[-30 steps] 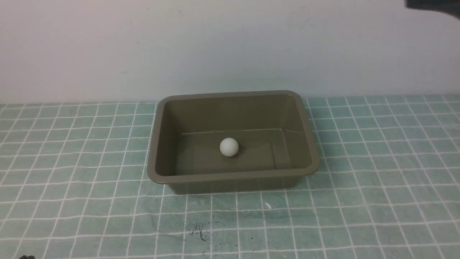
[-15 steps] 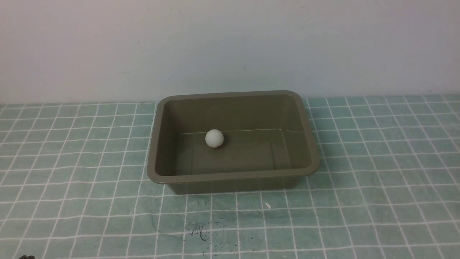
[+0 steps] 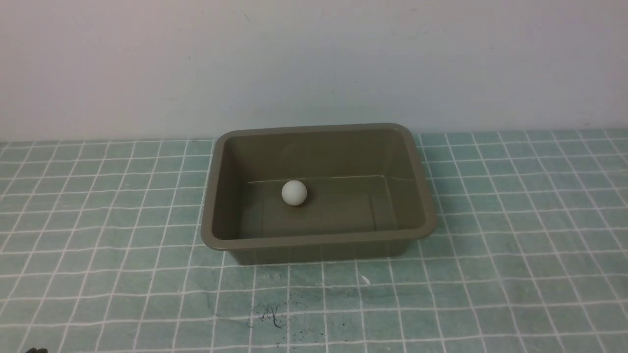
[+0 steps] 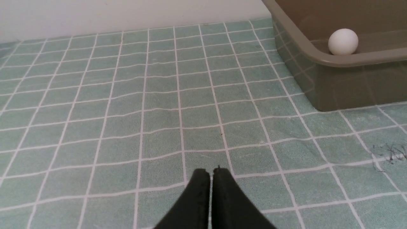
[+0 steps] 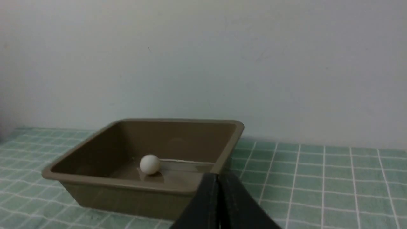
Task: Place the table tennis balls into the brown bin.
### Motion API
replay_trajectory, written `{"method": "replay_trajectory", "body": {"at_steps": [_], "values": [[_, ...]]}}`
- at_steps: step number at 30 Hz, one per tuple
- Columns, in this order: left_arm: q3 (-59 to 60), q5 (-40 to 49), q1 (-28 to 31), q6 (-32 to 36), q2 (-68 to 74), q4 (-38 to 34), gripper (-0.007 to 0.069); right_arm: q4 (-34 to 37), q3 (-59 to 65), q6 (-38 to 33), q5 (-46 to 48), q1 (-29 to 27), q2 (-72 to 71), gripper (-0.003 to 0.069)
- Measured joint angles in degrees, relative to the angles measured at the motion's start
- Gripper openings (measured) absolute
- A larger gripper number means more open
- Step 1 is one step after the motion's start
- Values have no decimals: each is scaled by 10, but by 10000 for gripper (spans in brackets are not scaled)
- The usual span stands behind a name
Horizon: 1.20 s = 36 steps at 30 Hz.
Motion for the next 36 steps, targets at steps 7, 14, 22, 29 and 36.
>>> {"method": "replay_trajectory", "body": {"at_steps": [7,14,22,29,36], "values": [[0,0,0,0,0,0,-5,9,80,2,1,-105,0,-13],[0,1,0,0,0,0,-5,9,107,-7,4,-228,0,-11],[0,1,0,0,0,0,-5,11,107,-21,4,-229,0,-11],[0,1,0,0,0,0,-5,11,107,-23,4,-229,0,-11],[0,1,0,0,0,0,-5,11,107,-24,4,-229,0,-11]]}}
